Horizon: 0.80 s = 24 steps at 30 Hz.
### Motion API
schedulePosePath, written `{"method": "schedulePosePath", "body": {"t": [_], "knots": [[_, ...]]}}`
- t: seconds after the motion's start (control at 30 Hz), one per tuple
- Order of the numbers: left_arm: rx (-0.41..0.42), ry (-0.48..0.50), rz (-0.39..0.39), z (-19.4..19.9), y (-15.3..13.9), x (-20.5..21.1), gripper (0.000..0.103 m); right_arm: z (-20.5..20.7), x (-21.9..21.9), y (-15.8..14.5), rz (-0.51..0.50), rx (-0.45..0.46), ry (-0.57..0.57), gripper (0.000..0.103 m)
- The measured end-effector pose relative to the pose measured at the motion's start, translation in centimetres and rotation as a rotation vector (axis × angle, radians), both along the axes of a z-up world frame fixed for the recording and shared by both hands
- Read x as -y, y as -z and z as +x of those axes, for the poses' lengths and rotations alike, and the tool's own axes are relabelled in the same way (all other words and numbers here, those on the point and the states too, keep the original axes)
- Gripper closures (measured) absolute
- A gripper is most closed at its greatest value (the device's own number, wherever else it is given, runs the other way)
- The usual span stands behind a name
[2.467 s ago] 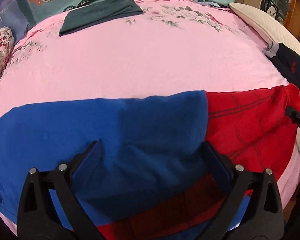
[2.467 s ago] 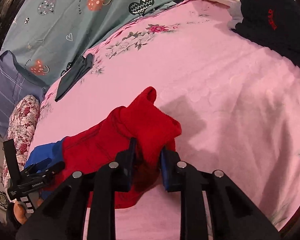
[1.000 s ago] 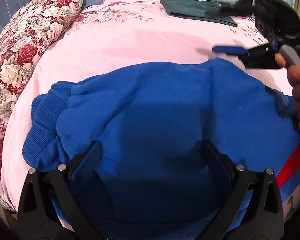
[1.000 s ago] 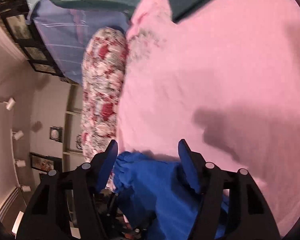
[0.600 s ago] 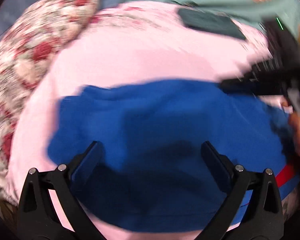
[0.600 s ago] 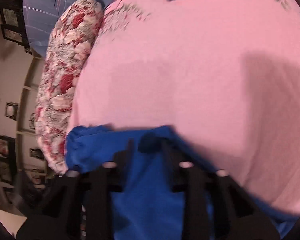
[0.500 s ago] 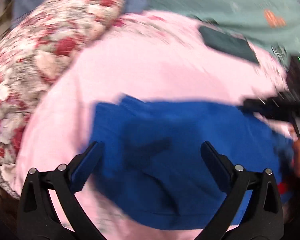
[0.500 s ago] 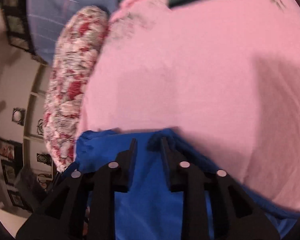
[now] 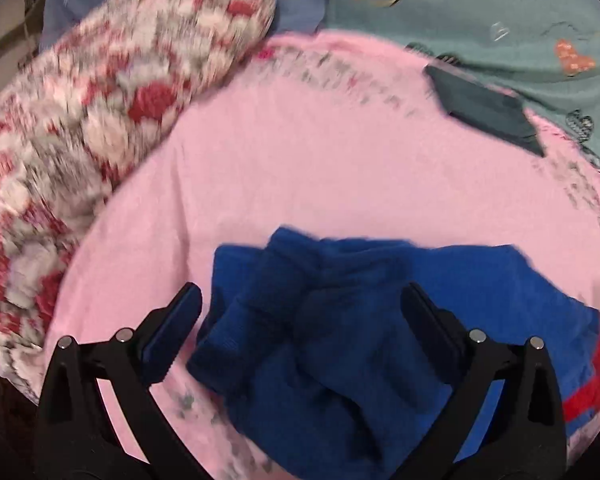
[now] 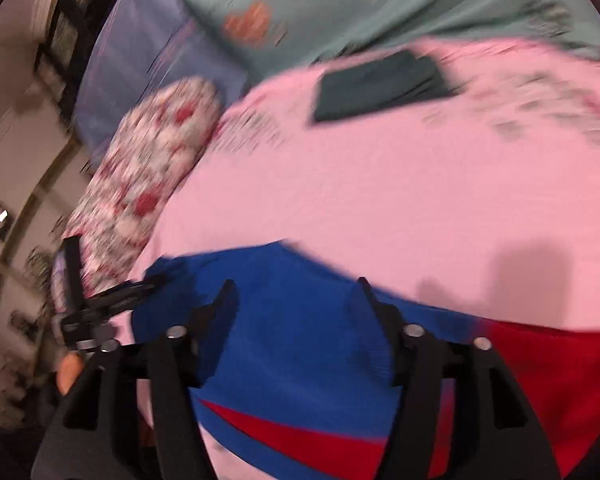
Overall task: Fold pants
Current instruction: 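Grasp the red sleeve cuff with the right gripper and lift it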
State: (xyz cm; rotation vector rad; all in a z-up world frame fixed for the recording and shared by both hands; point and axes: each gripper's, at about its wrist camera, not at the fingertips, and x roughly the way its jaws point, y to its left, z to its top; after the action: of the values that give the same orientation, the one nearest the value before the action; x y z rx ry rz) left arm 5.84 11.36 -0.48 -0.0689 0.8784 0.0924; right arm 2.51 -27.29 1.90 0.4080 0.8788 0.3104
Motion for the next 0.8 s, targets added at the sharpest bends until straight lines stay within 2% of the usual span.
{"method": "schedulePosePath", "body": {"t": [0.07, 0.1, 0.2, 0.27, 0.37, 0.47, 0.57, 0.6, 0.63, 0.67, 0.7, 0.8], "knots": [[0.047, 0.095, -0.010, -1.7, -2.2, 3.0, 0.002, -5.2, 5.5, -1.1, -0.083, 0.064, 0.195, 0.034], [0.051, 0.153, -0.024, -2.3, -2.8, 4.8, 0.002, -8.2, 8.6, -1.4, -0.133, 0.088, 0.317, 0.026], [0.030, 0.309, -0.068, -3.6, -2.9, 10.4, 0.002, -14.9, 15.7, -0.5, -0.175, 0.047, 0.581, 0.018], [0.007, 0.393, -0.079, -3.6, -1.9, 15.0, 0.002, -17.6, 19.0, 1.2, -0.134, 0.001, 0.666, 0.018], [-0.043, 0.503, -0.093, -3.9, -0.1, 20.4, 0.002, -17.8, 20.3, 3.9, -0.012, -0.050, 0.623, 0.018], [-0.088, 0.565, -0.049, -4.4, 2.5, 24.5, 0.002, -15.8, 19.2, 5.6, -0.025, -0.071, 0.586, 0.018], [-0.150, 0.560, 0.016, -4.2, 5.2, 25.7, 0.002, -13.9, 17.3, 7.2, -0.033, -0.107, 0.555, 0.019], [-0.166, 0.550, 0.011, -4.0, 6.0, 25.4, 0.002, -13.7, 17.0, 7.3, -0.042, -0.082, 0.548, 0.033], [-0.157, 0.546, 0.003, -4.1, 6.0, 25.0, 0.002, -13.8, 17.1, 7.6, -0.016, -0.077, 0.518, 0.037], [-0.156, 0.541, 0.002, -4.1, 5.9, 24.8, 0.002, -14.0, 17.0, 7.5, -0.031, -0.069, 0.516, 0.060], [-0.155, 0.537, -0.003, -4.0, 5.9, 24.5, 0.002, -13.9, 16.9, 7.4, -0.008, -0.053, 0.486, 0.073], [-0.151, 0.530, -0.021, -3.9, 5.7, 23.9, 0.002, -14.0, 16.1, 6.4, 0.018, -0.008, 0.442, 0.085]]}}
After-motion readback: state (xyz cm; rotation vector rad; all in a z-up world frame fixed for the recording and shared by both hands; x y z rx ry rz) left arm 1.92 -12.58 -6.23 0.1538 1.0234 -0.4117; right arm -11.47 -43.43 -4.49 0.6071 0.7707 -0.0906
